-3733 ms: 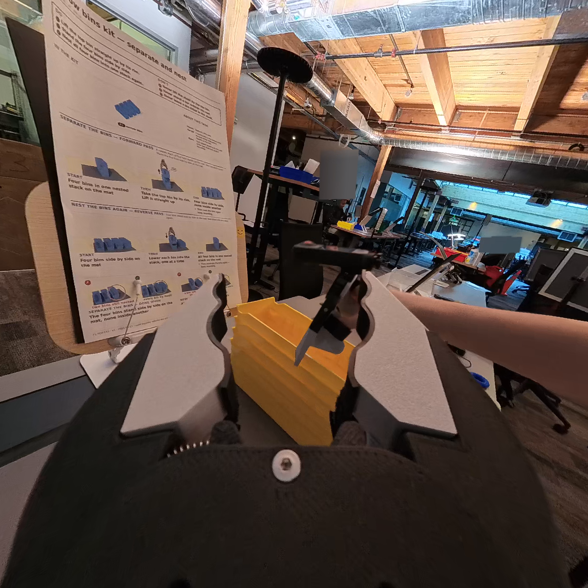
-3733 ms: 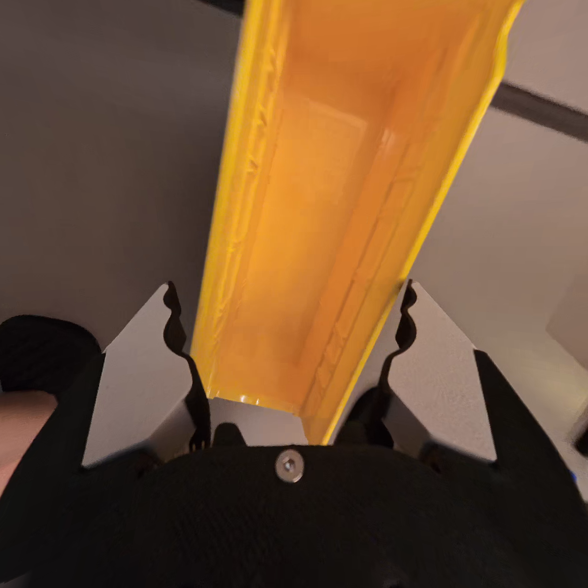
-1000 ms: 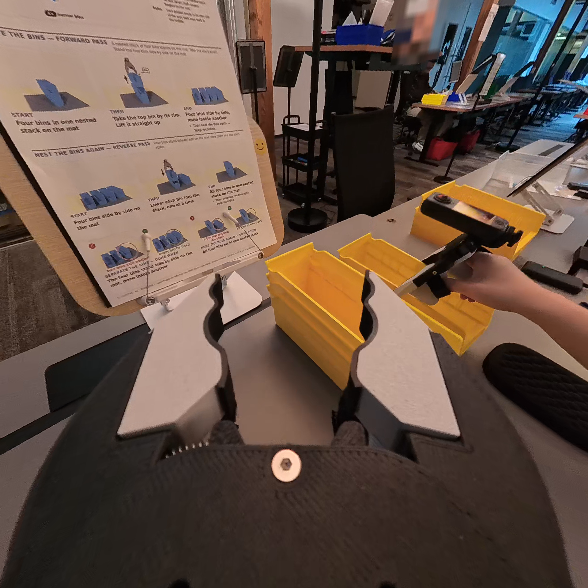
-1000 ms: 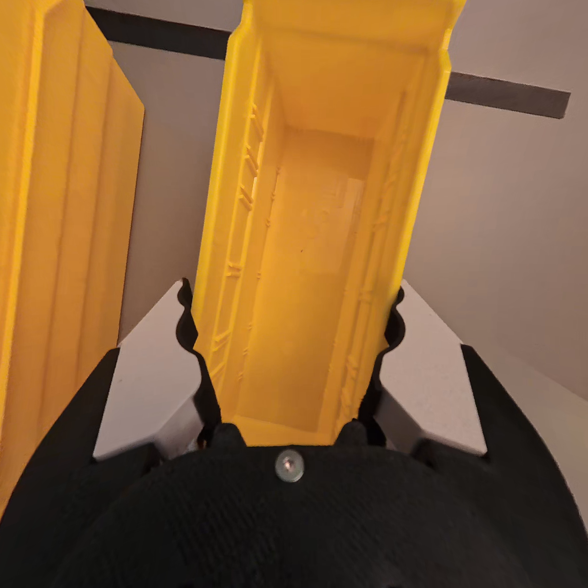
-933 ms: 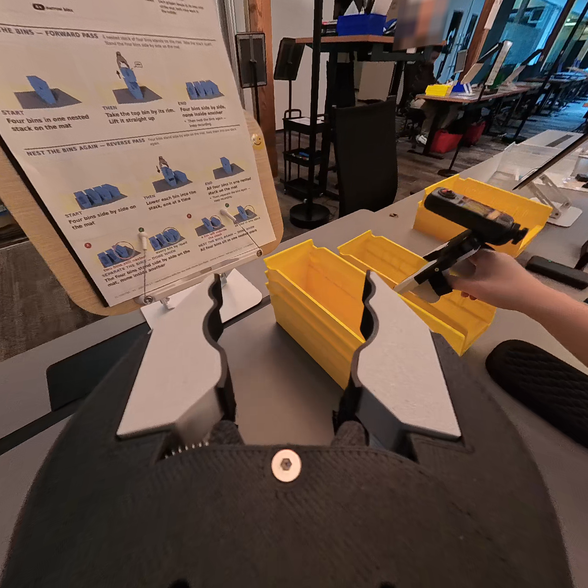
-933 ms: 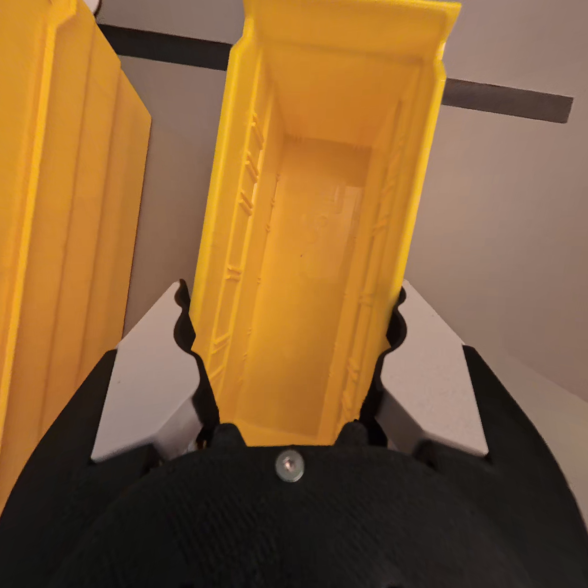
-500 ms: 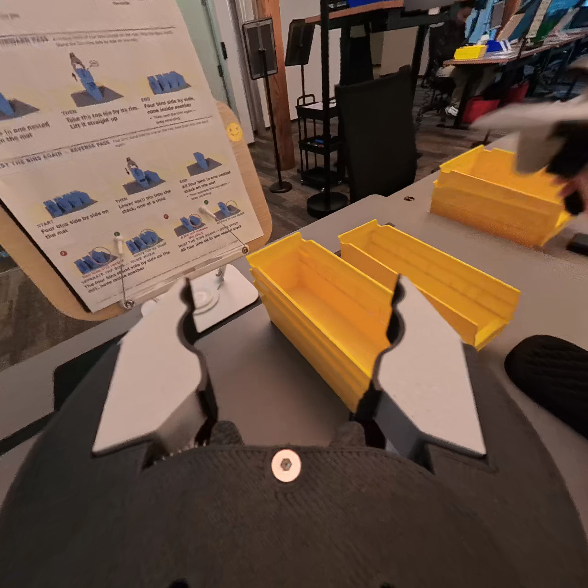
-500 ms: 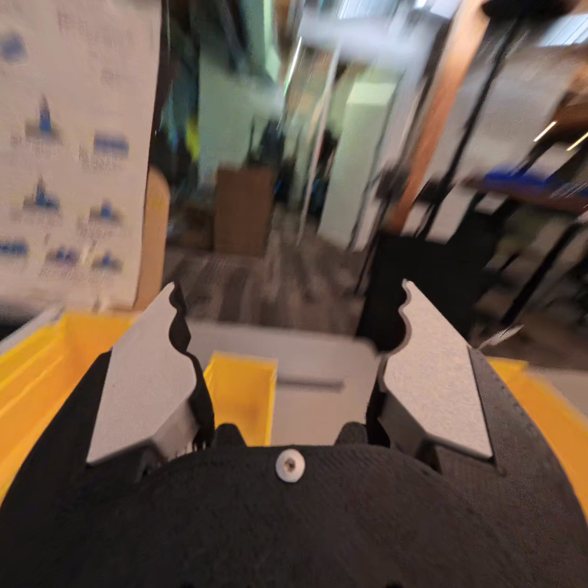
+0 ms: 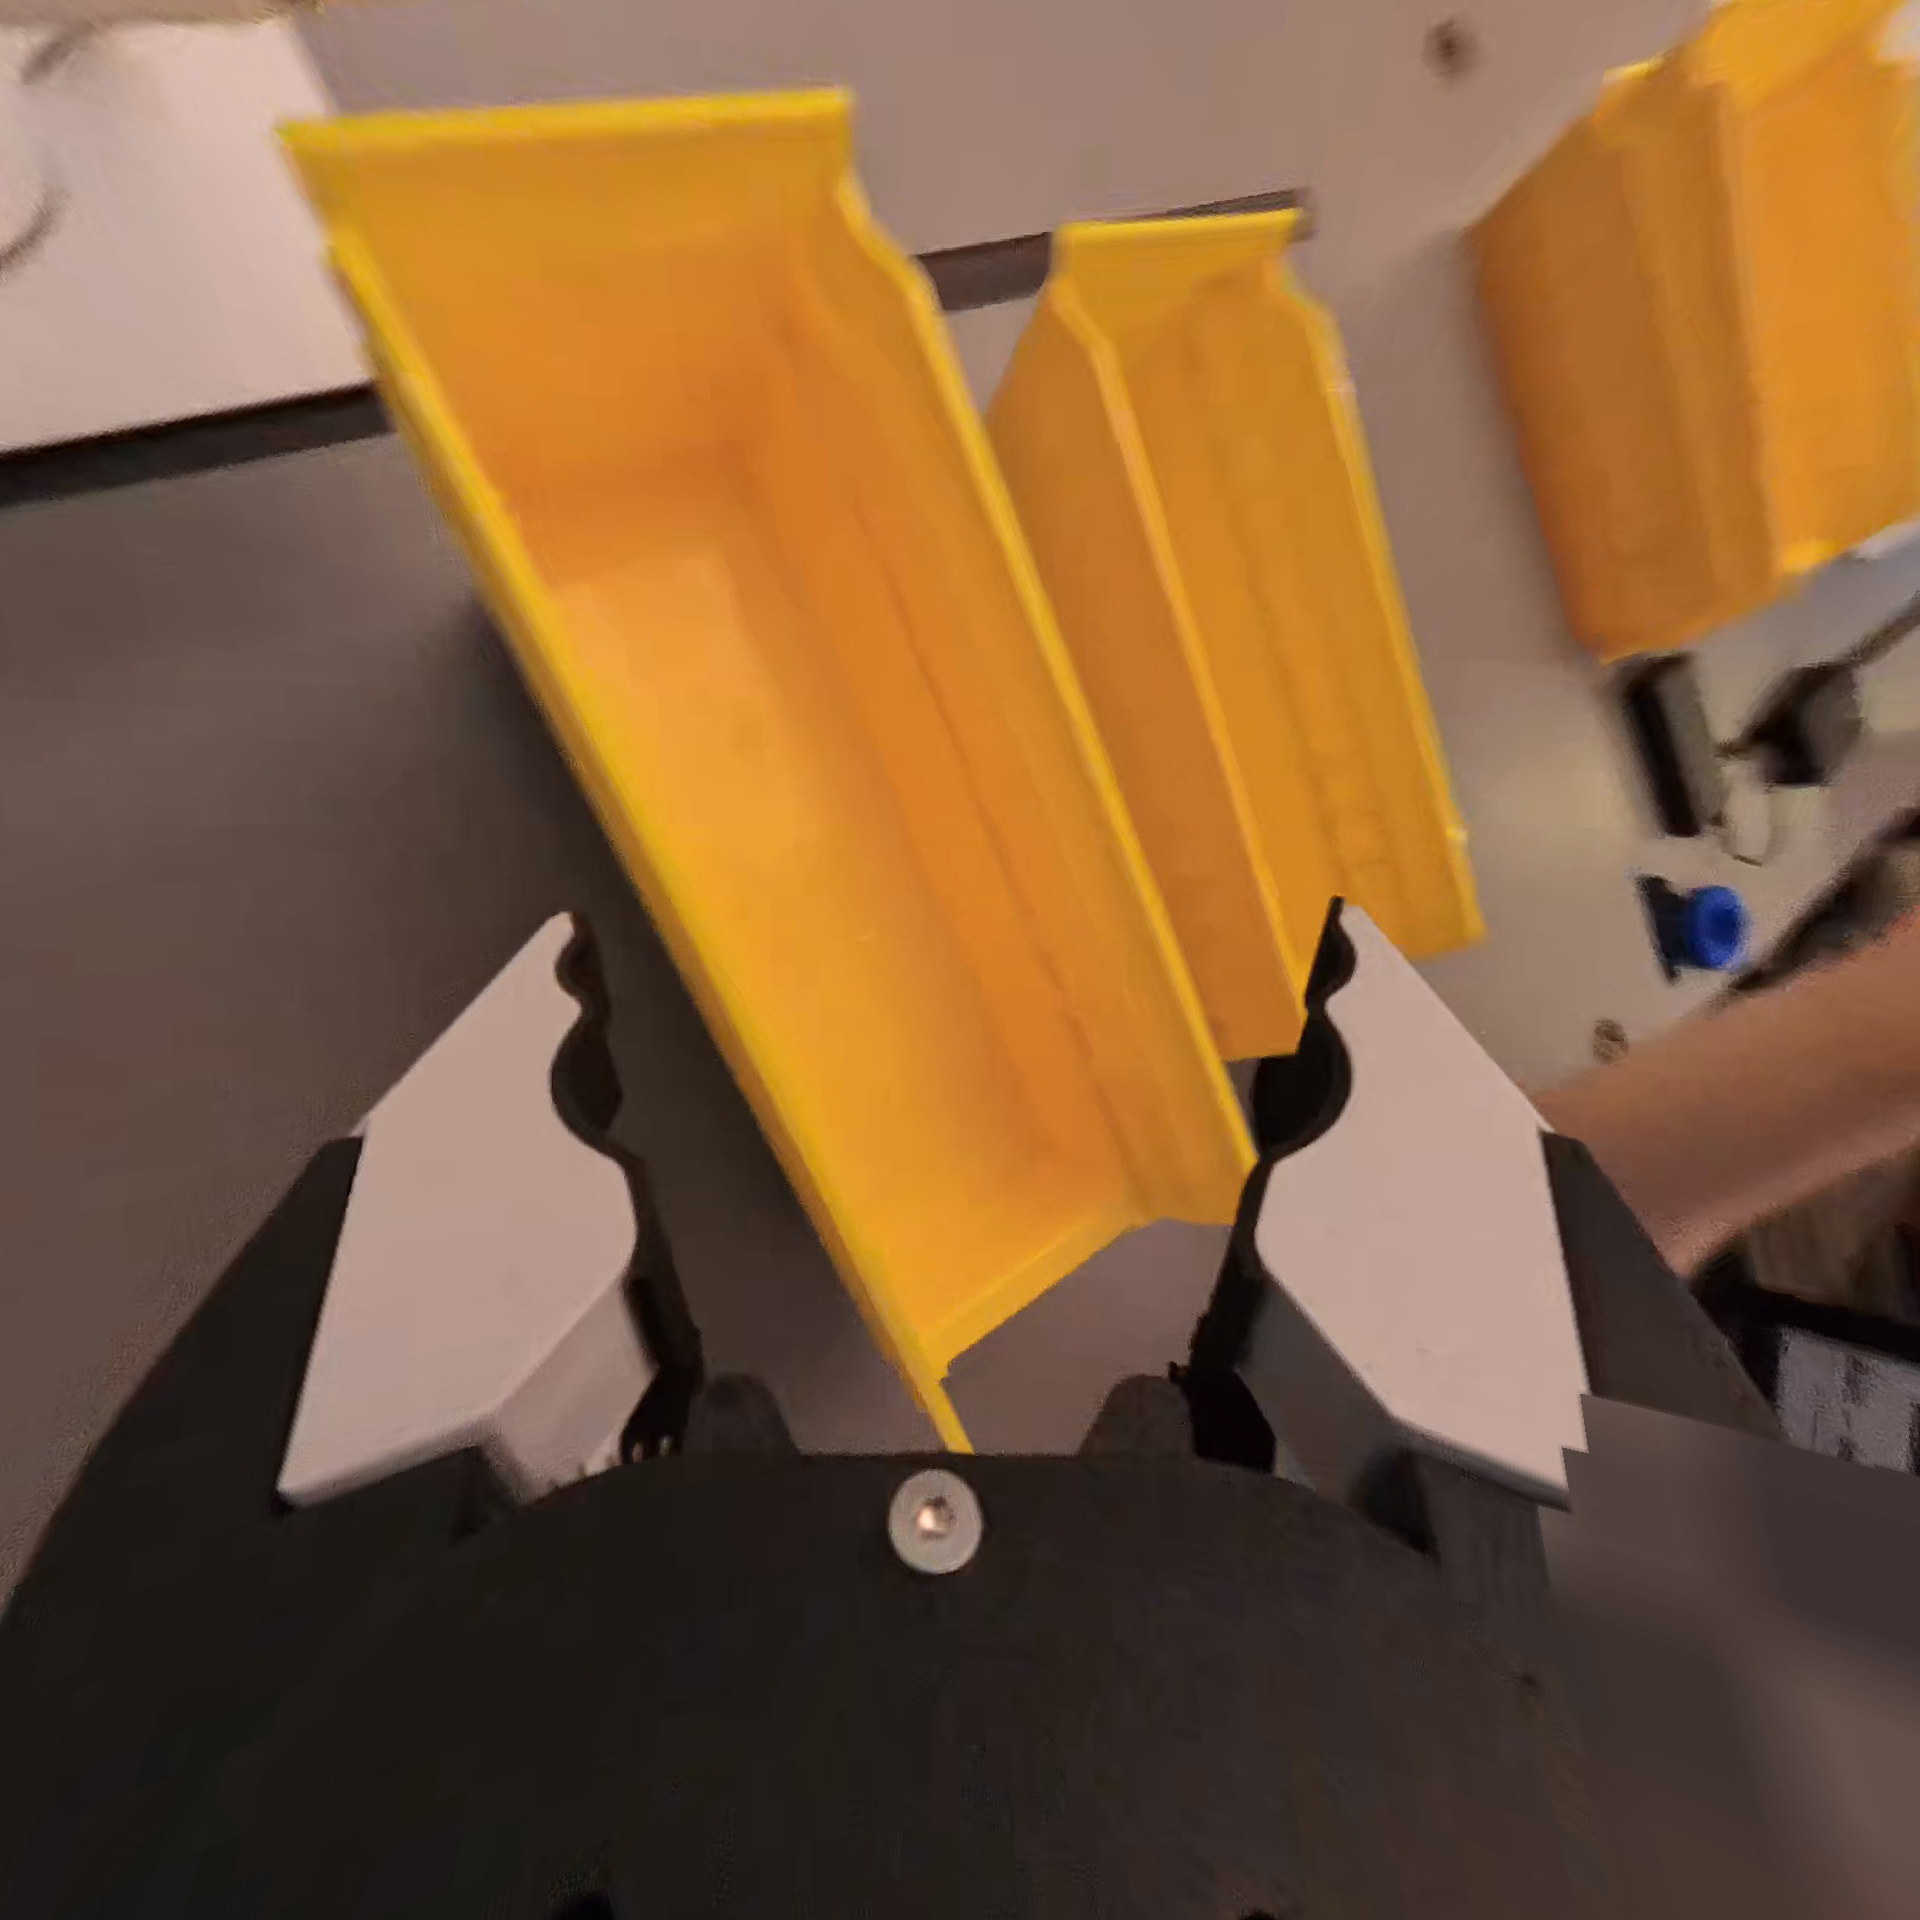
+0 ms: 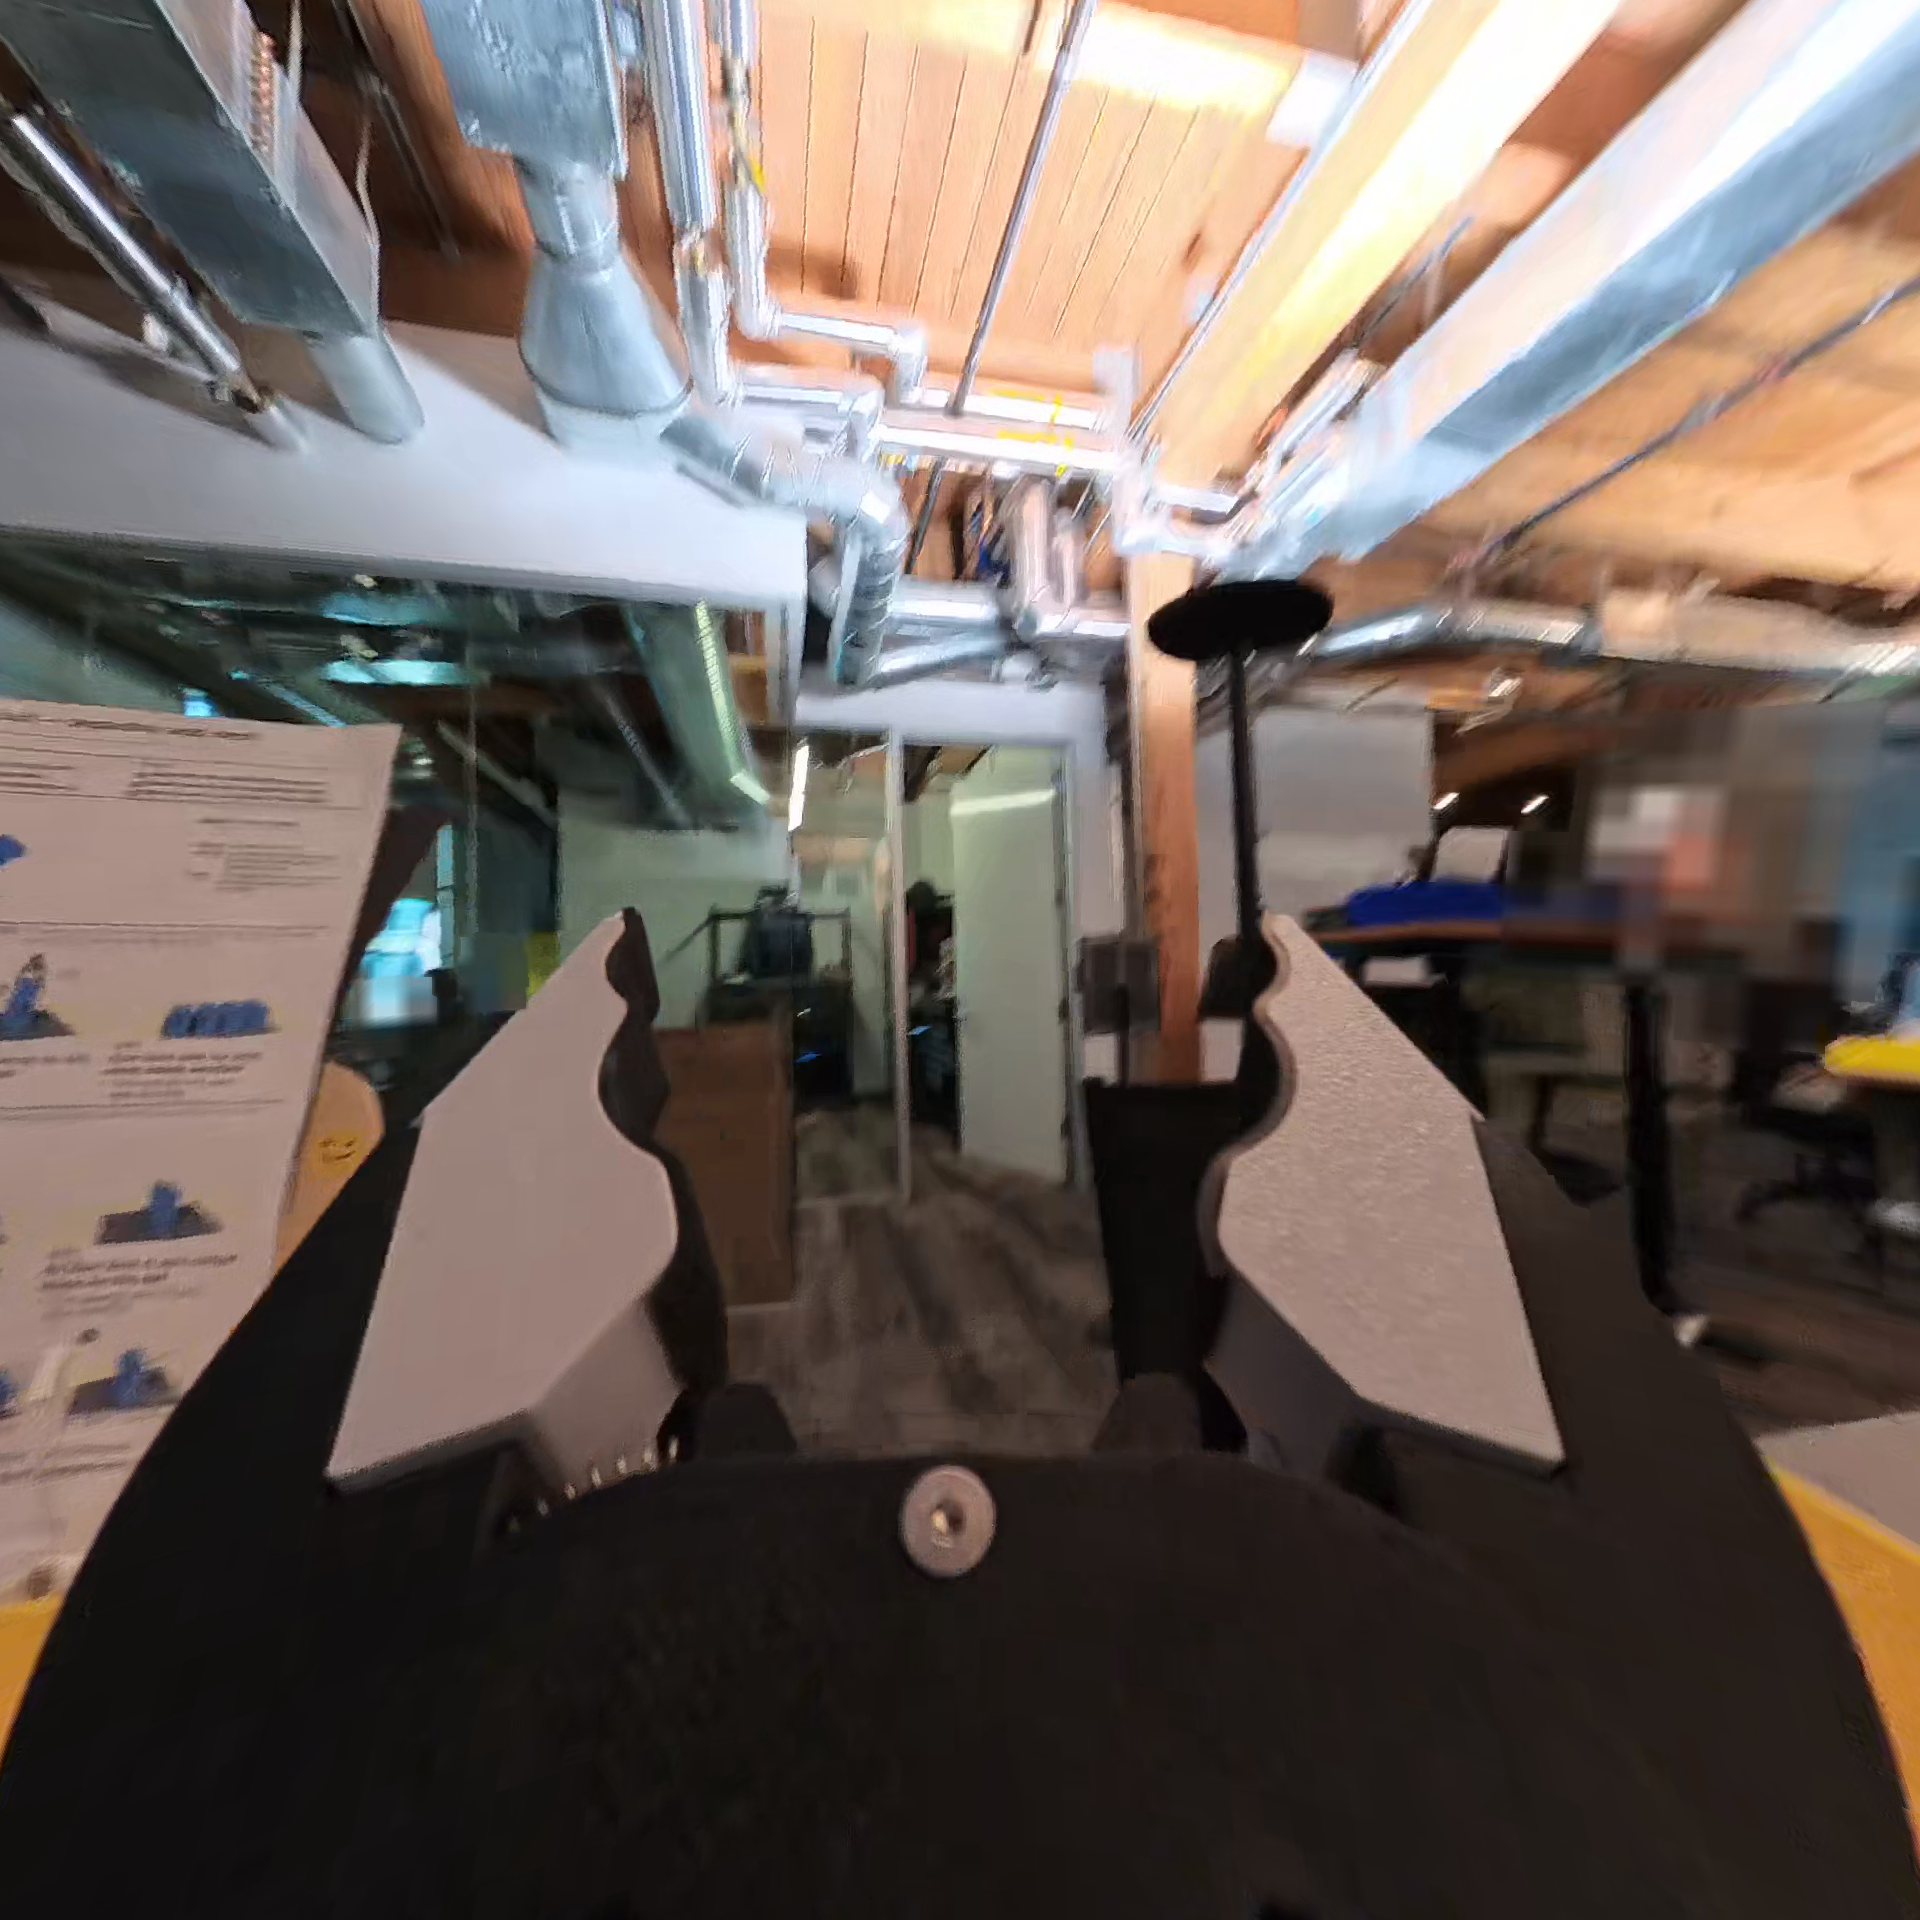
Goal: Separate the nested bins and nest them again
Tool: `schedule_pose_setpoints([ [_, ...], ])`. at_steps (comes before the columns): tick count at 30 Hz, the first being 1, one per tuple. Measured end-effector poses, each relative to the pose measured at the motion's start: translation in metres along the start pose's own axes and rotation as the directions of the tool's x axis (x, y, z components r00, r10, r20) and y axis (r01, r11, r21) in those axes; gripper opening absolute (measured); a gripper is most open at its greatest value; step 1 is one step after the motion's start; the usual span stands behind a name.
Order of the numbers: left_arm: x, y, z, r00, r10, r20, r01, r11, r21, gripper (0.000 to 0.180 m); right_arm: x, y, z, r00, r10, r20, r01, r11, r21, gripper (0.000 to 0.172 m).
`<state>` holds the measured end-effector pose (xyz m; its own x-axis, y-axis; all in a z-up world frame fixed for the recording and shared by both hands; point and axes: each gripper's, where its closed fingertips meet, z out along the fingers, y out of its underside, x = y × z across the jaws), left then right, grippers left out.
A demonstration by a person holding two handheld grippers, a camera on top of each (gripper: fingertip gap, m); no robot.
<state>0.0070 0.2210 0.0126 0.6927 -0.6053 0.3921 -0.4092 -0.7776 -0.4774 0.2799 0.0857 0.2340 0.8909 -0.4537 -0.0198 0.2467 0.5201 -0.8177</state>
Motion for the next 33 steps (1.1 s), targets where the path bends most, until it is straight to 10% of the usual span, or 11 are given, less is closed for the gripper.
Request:
schedule_pose_setpoints([
  [8,-0.025,0.005,0.030,0.923,0.065,0.379,0.022,0.975,-0.220,0.156,0.011,0.058,0.022,0.983,0.181,0.024,-0.173,0.966,-0.191,0.112],
  [22,-0.026,0.008,0.058,0.897,-0.005,0.441,0.181,0.916,-0.358,0.123,0.009,0.087,0.033,0.979,0.203,0.014,-0.194,0.950,-0.244,0.111],
  [33,-0.032,0.019,0.059,0.844,0.084,0.530,0.194,0.873,-0.448,0.130,0.018,0.104,0.035,0.966,0.259,-0.007,-0.250,0.921,-0.298,0.111],
])
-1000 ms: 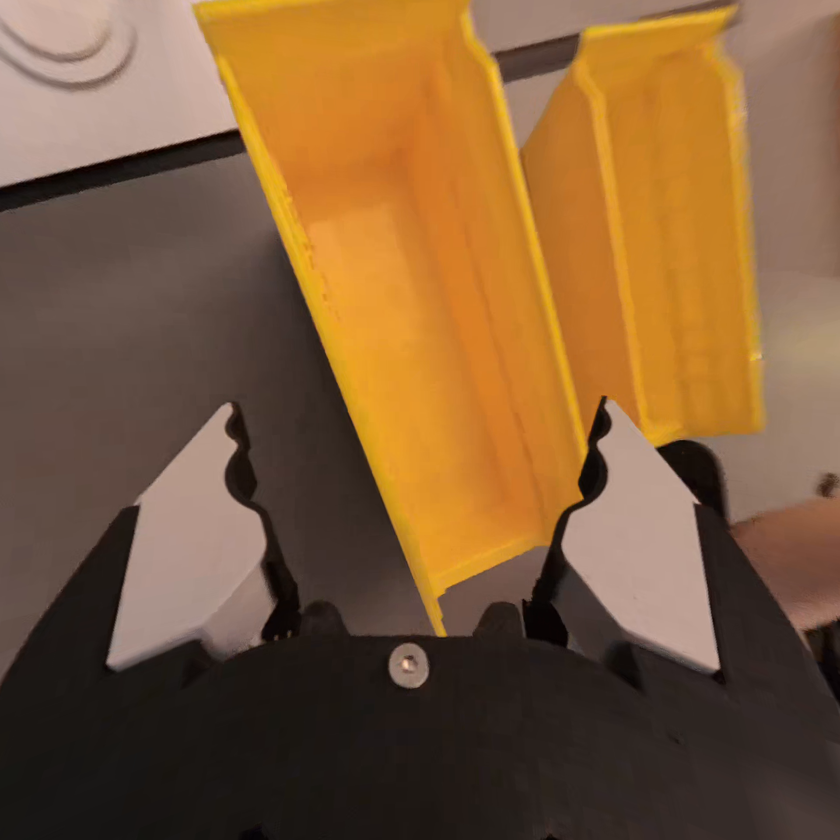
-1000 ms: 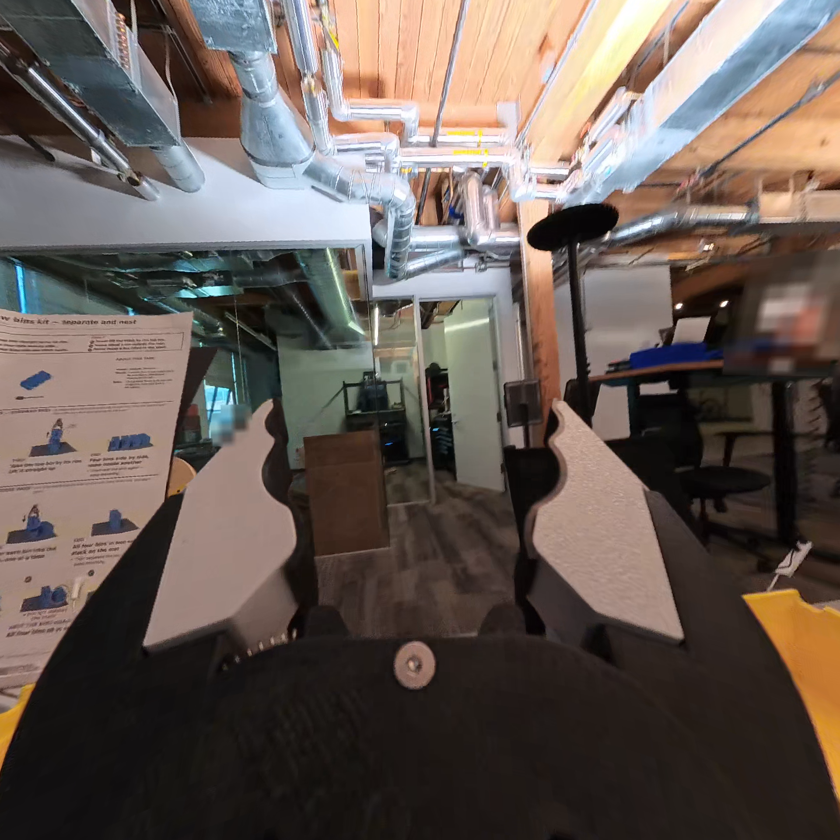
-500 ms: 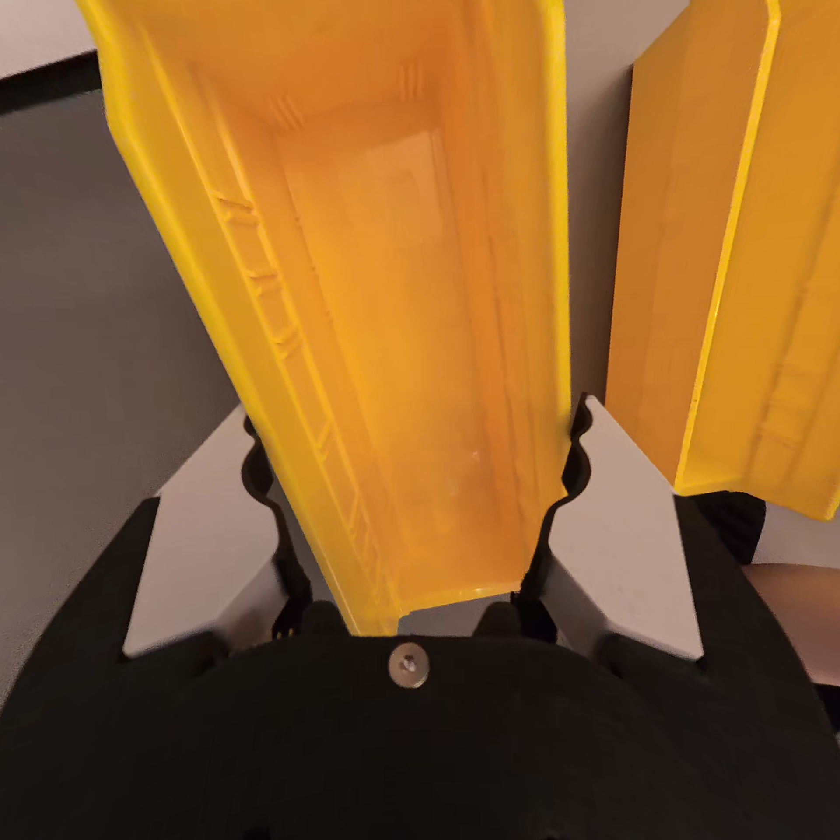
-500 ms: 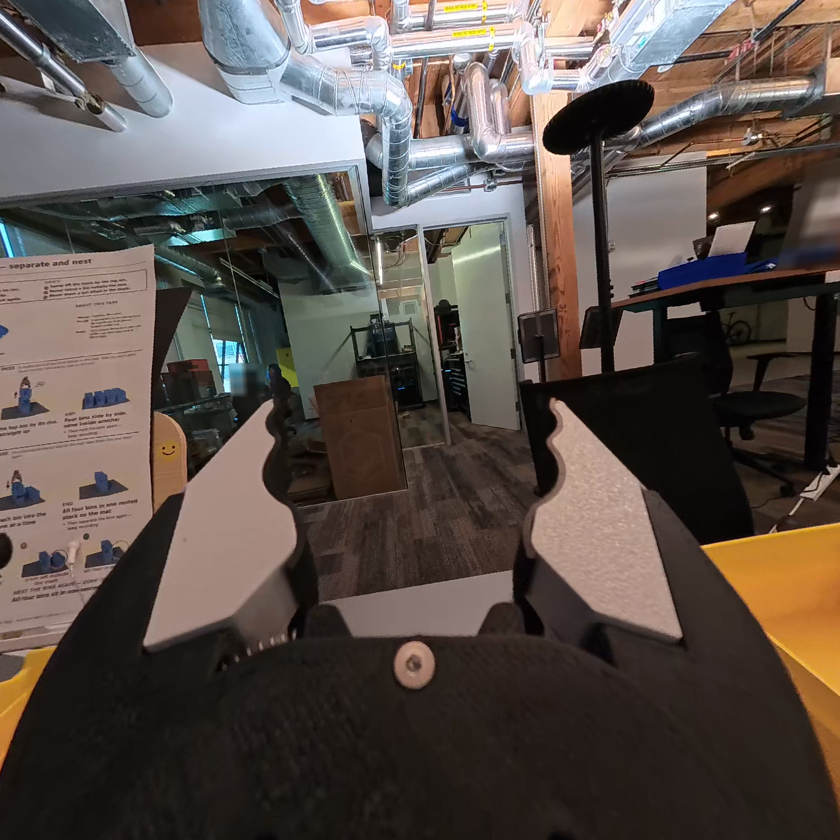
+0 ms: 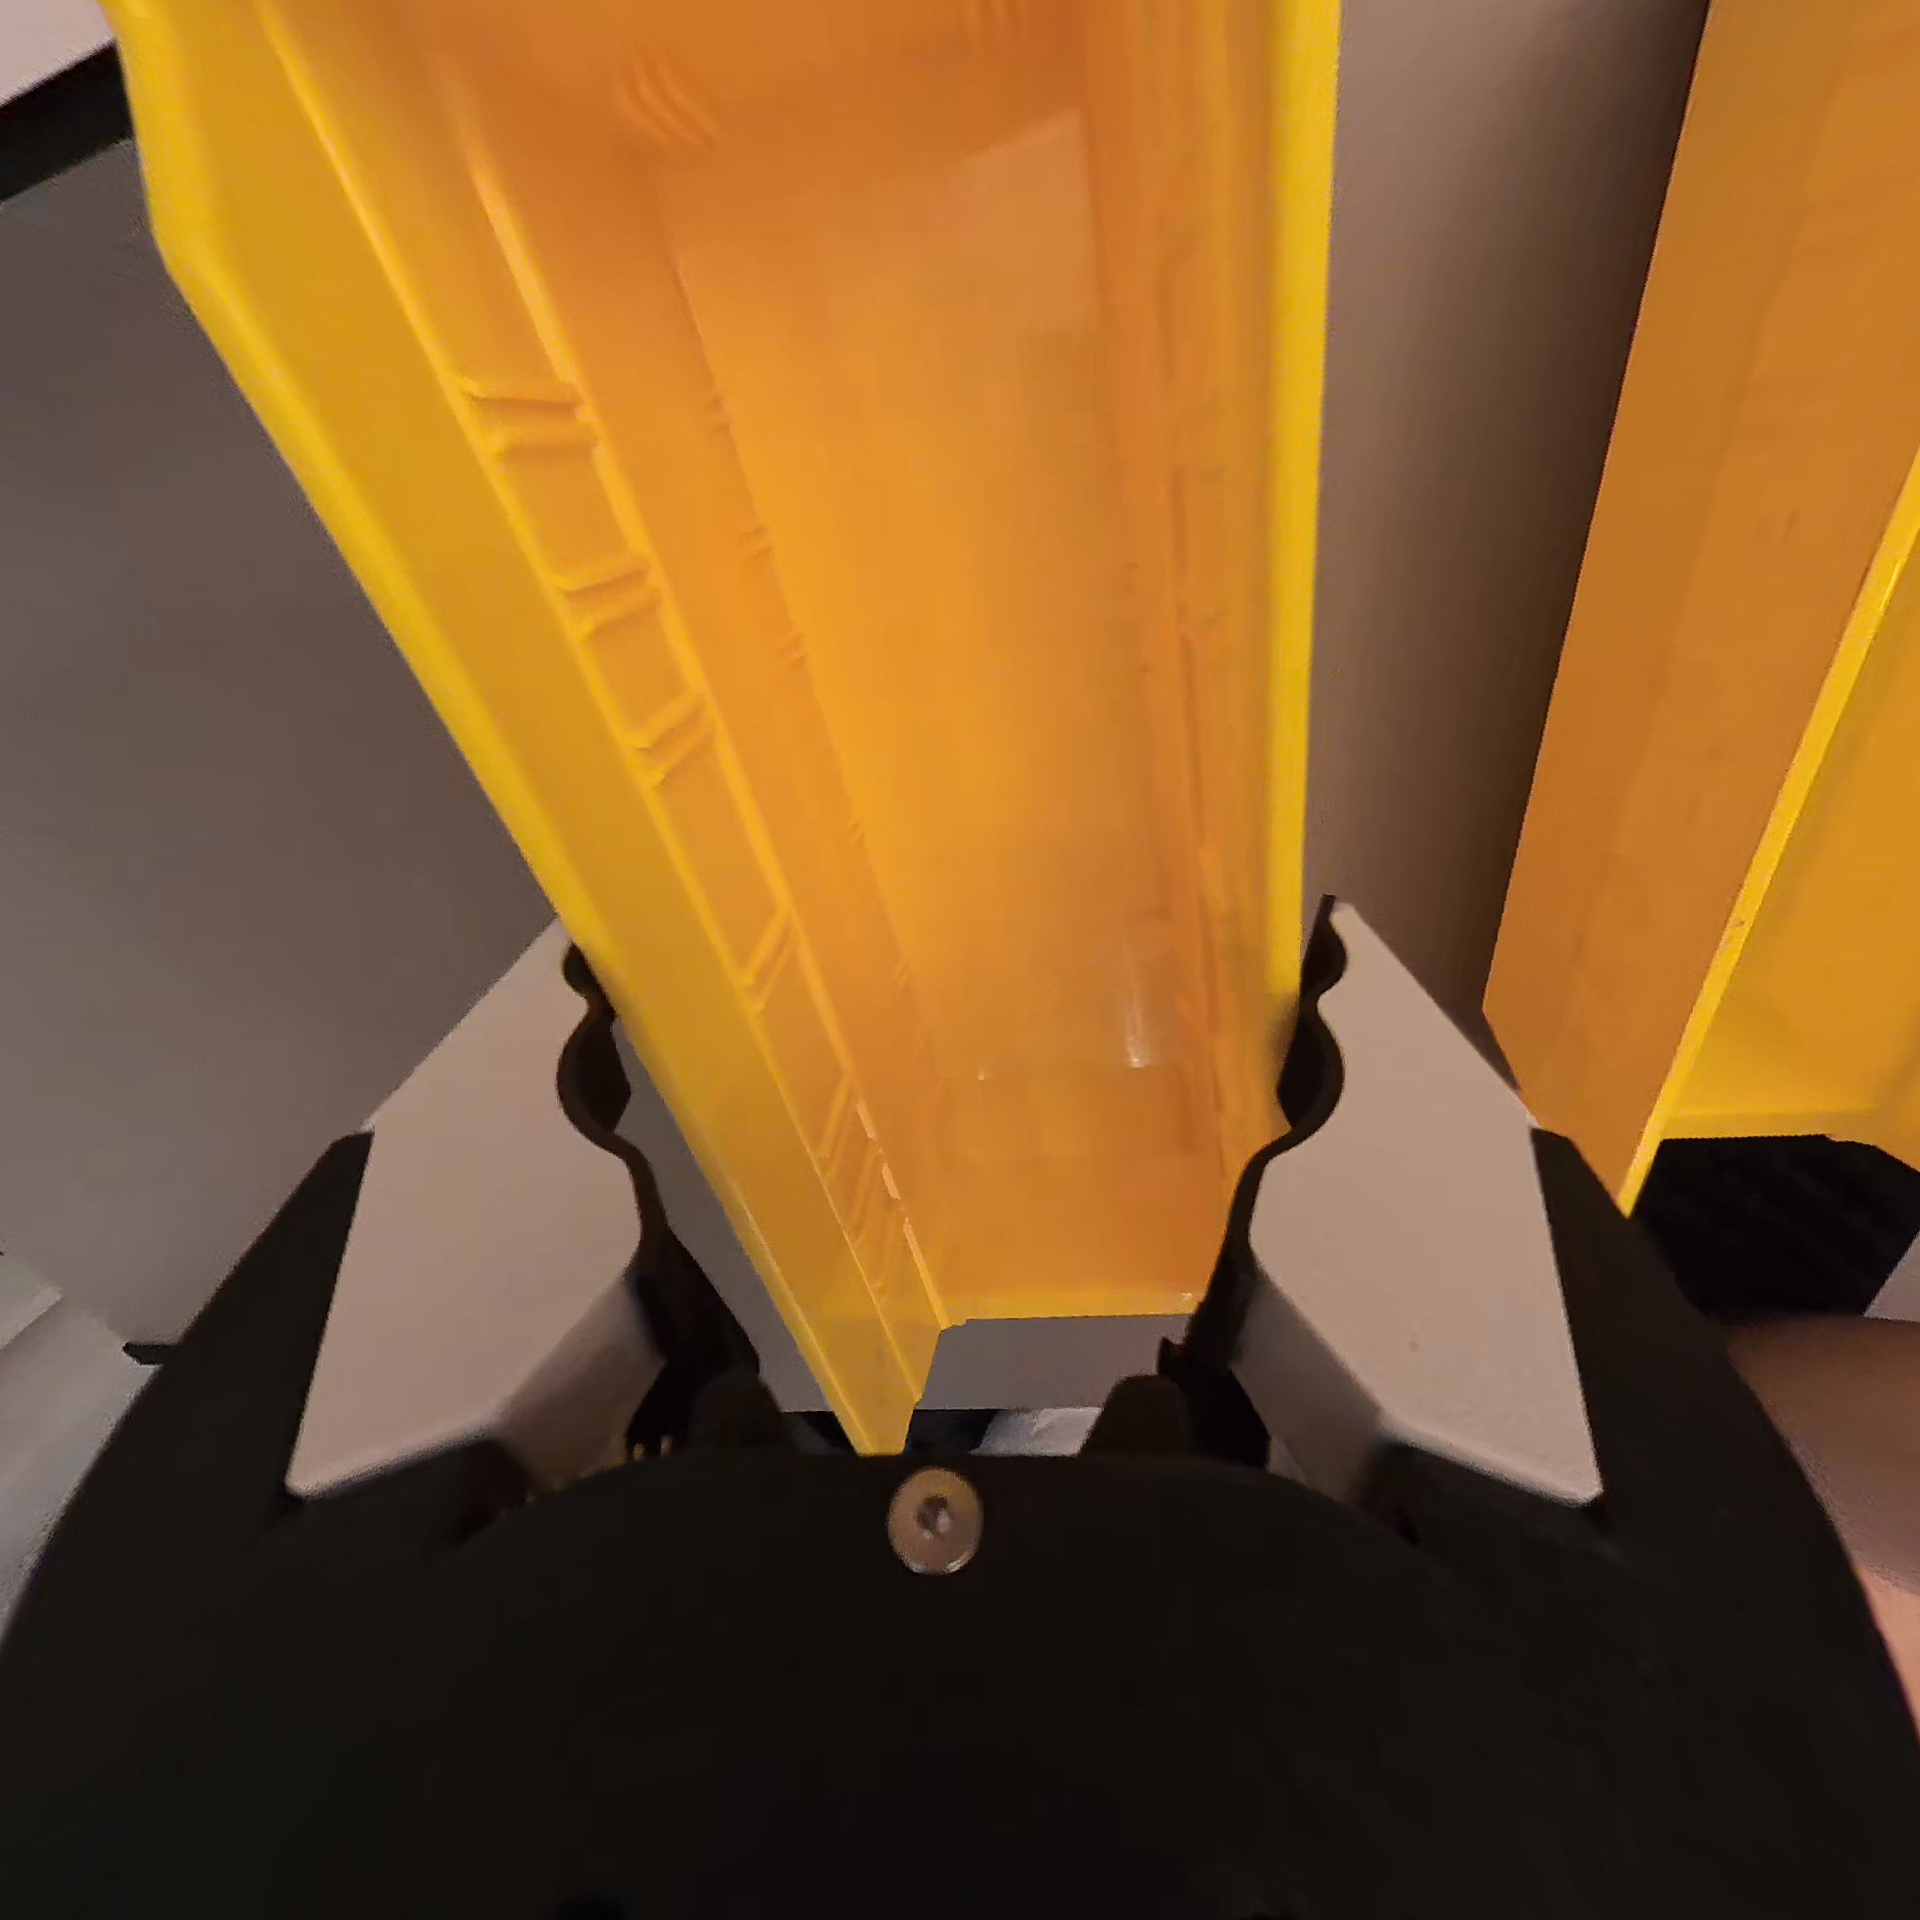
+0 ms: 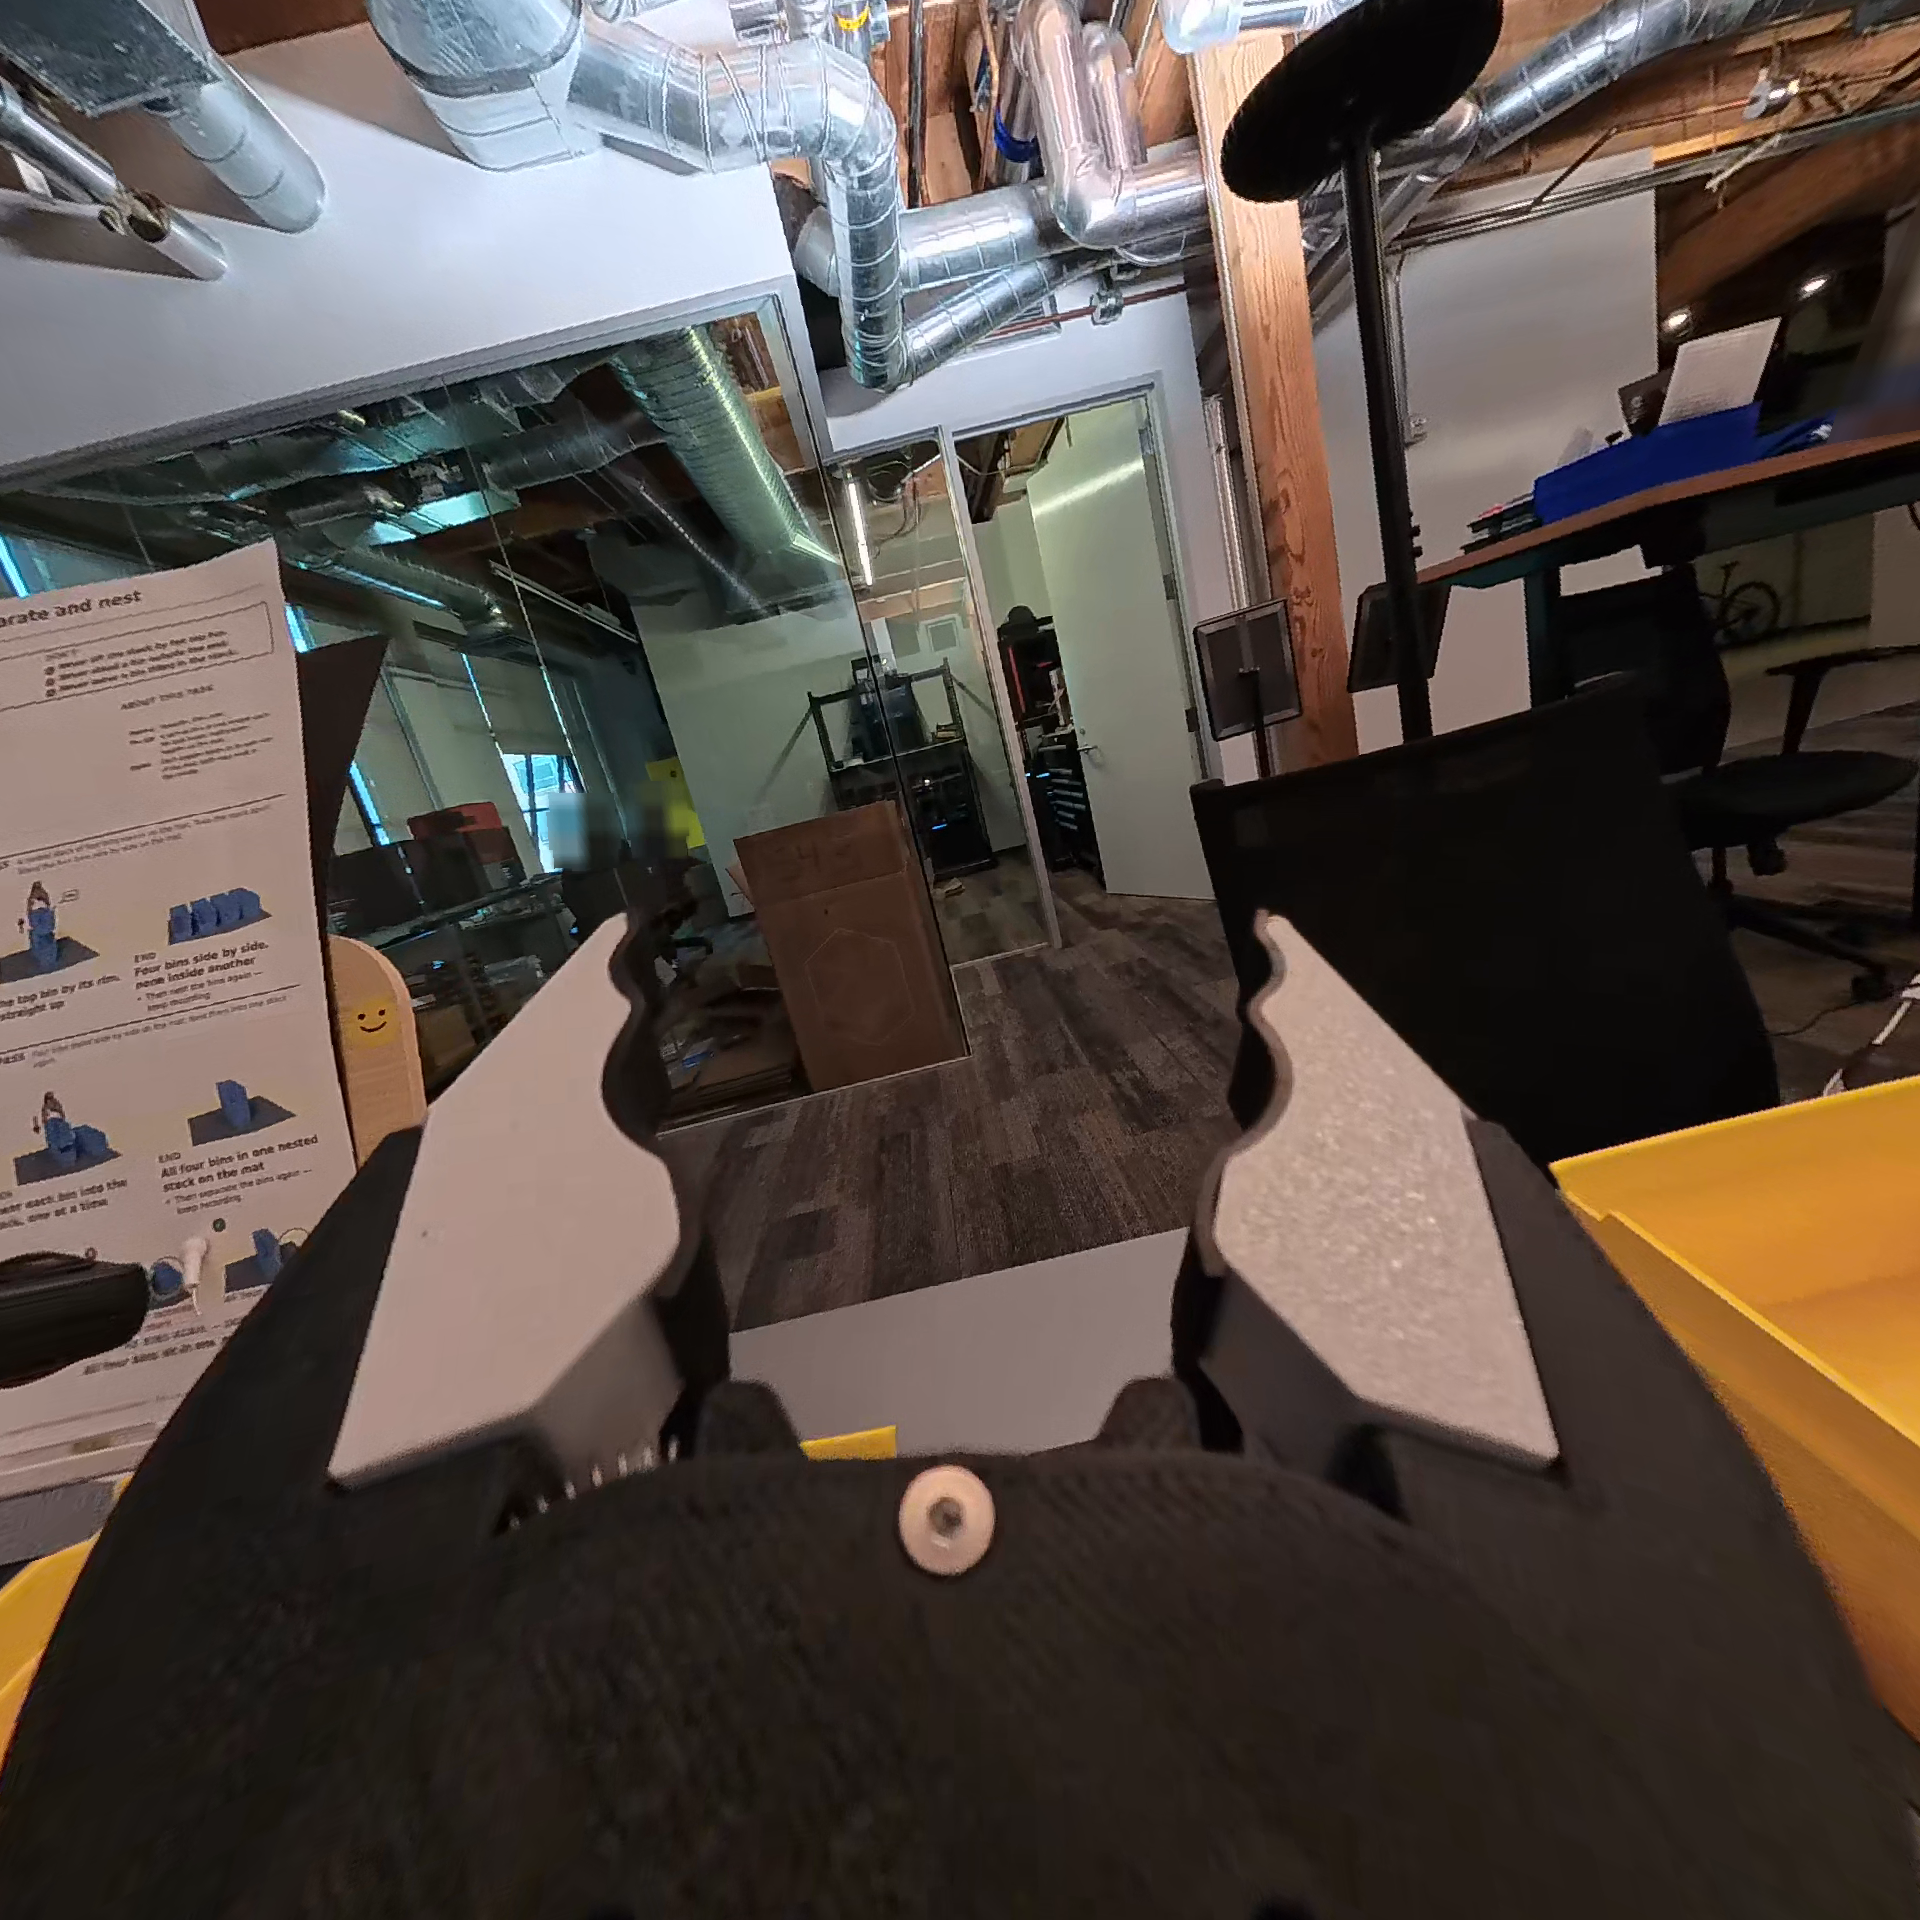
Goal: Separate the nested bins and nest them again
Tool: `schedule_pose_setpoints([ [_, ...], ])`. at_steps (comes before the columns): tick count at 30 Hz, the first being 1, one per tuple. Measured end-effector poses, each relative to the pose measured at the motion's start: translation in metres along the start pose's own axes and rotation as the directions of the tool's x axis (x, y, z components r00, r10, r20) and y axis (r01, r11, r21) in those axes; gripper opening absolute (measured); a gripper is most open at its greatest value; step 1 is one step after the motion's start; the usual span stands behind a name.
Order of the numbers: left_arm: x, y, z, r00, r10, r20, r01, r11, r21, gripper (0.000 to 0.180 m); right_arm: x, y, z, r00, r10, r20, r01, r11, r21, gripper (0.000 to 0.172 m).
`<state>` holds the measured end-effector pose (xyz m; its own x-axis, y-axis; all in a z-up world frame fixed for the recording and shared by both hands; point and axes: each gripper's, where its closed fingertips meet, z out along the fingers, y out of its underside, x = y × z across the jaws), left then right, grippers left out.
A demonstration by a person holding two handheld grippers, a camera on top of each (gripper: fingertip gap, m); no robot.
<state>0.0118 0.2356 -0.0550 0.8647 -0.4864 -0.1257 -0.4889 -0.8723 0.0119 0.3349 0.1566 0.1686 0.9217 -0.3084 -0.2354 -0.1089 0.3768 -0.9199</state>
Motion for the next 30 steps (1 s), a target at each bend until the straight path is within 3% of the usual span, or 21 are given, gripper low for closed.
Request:
schedule_pose_setpoints([
  [8,0.005,-0.002,-0.004,0.999,0.035,-0.012,-0.034,0.997,0.065,0.119,-0.002,0.009,0.004,1.000,0.012,0.016,-0.011,0.999,-0.042,0.111],
  [30,0.009,-0.001,-0.014,0.998,0.031,-0.052,-0.024,0.991,0.133,0.115,-0.003,0.027,0.011,0.999,0.029,0.030,-0.026,0.995,-0.100,0.111],
])
